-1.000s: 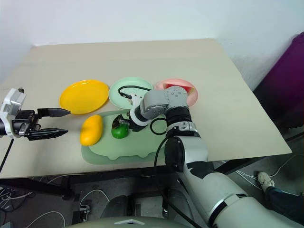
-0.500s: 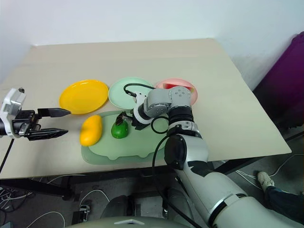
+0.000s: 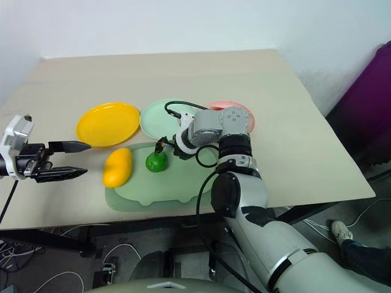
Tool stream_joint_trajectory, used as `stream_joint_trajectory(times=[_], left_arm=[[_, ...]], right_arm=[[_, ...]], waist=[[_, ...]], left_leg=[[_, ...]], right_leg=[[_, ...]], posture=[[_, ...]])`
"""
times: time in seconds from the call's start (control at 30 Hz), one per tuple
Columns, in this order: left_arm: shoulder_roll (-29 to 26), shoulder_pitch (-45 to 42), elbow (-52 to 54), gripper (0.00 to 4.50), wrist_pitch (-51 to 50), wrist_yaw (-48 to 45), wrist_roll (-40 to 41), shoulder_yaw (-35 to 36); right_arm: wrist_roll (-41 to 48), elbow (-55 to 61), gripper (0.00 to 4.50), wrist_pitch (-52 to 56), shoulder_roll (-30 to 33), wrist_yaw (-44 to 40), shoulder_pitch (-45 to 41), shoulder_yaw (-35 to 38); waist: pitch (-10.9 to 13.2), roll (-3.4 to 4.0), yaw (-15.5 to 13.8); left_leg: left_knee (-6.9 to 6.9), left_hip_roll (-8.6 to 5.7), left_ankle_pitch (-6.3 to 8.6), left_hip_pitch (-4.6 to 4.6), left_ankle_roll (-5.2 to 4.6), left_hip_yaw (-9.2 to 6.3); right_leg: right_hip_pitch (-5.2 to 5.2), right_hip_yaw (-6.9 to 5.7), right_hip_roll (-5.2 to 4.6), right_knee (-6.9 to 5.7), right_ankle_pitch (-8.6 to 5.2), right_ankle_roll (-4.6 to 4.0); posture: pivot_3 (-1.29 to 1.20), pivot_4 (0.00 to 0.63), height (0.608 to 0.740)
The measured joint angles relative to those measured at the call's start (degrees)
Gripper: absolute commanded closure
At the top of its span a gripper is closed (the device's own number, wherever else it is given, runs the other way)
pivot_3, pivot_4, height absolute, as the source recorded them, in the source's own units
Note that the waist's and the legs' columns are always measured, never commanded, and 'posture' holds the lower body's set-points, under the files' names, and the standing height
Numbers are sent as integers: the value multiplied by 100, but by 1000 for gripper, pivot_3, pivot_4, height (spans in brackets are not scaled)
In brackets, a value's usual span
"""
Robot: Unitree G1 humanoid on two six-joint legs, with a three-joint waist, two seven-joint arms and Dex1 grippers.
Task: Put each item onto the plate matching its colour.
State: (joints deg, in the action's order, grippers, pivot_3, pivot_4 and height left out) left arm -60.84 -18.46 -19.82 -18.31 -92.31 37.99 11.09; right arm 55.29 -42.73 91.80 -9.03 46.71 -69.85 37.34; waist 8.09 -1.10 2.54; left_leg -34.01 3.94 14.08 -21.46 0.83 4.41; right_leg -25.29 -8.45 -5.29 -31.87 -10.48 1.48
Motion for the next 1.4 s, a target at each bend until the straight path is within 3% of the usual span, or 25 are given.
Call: stream_joint_trajectory(times=[0.13,0.33,0.5,1.07,1.4], left_arm=[[0,-2,-4,0,-6,0,-5,4],[0,-47,-10,0,-14,0,-12,2],[0,-165,-34,0,-15,0,-28,-15],[1,-169,-41,0,-16,0,-51,-55],[1,-143,-33,0,-25,0,-50,-53]], right_arm=[[64,-142,25,37,2,-2,-34,19],[459,-236,25,41,100,-264,-38,-988],[600,-239,25,41,236,-443,-38,-1353],[781,-379,25,43,12,-39,-37,-755],[548,-220,25,27,0,-205,-35,-847]], waist=[[0,1,9],[1,1,8],[0,0,3],[1,0,3],[1,1,2]], left_leg=[[1,0,0,0,0,1],[9,-1,0,-2,-1,0],[8,-5,0,-4,0,2],[10,-3,0,-5,-1,0],[10,-2,0,-6,0,0]], right_leg=[[-1,0,-7,1,0,0],[-4,0,-8,4,-1,0],[0,-1,-8,10,0,1],[-2,-2,0,11,0,2],[-3,-2,-8,15,0,2]], posture=[[0,150,740],[0,150,740],[0,150,740],[0,150,740],[0,150,740]])
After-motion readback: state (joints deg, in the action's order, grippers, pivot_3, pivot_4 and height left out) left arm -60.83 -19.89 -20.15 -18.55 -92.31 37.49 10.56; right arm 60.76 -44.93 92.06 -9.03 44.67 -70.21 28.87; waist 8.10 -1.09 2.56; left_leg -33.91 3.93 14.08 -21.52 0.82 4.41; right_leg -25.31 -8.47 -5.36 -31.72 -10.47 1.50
